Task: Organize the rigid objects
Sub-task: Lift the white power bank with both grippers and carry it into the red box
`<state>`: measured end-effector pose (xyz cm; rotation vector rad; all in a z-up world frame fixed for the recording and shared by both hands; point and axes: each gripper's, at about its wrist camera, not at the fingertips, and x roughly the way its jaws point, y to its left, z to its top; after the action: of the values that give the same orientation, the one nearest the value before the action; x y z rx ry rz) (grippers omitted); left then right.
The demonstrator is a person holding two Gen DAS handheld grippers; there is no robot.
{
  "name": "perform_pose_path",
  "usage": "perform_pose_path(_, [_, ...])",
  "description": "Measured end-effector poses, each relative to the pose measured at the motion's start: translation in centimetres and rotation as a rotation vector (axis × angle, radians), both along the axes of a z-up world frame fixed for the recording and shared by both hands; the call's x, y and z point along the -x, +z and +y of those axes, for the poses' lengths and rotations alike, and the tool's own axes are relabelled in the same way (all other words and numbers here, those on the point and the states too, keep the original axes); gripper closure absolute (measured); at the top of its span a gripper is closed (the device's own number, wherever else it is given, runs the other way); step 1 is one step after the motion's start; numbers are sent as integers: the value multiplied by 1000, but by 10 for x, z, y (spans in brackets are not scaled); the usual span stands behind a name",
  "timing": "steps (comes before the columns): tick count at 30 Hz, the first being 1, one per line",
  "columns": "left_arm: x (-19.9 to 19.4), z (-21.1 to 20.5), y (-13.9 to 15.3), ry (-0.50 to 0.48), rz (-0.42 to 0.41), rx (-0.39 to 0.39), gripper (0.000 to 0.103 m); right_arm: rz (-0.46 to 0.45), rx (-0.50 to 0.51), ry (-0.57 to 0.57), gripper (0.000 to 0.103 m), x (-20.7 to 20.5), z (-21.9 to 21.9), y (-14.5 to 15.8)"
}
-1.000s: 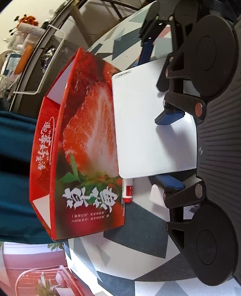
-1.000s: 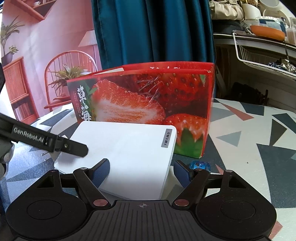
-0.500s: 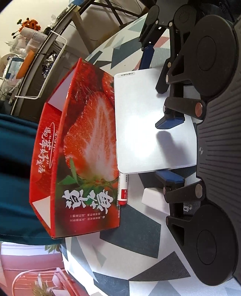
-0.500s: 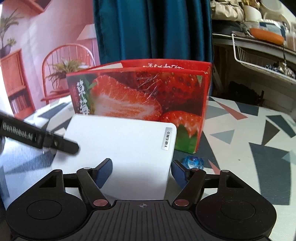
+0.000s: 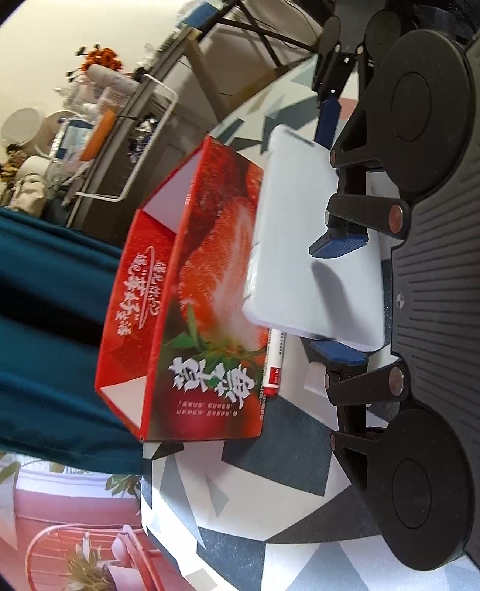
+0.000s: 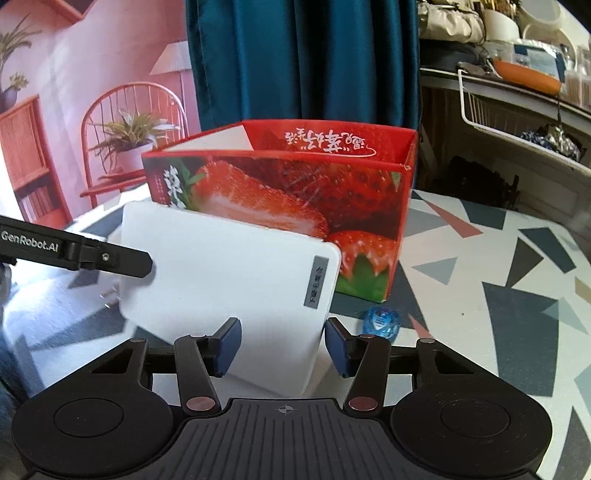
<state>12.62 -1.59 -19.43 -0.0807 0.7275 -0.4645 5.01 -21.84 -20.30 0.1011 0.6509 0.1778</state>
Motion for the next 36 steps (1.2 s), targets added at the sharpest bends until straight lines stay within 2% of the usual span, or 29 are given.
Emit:
perform_pose_path(11, [2, 14, 49, 5, -111, 93, 51, -50, 24, -11, 56, -4, 7, 56])
perform_pose_path(18, [-26, 16, 94, 63, -186, 124, 51, -115, 8, -17, 56, -52, 4, 111])
perform_pose_path(23, [-65, 11, 119, 70, -220, 129, 51, -147, 38, -18, 56, -96, 0, 134])
perform_pose_path(26, [-91, 6, 124, 48, -206, 137, 51, -143, 27, -52, 56, -126, -9, 138])
perform_pose_path(28, [-110, 1, 121, 36, -170, 144, 51, -123, 1, -85, 56, -143, -15, 135])
perform_pose_path(33, [-143, -13, 94, 51, -51, 110, 52, -38, -38, -123, 57, -172, -25, 112])
perform_pose_path(36, [-152, -20, 78, 49, -22, 78, 52, 23, -69, -159, 57, -181, -29, 92])
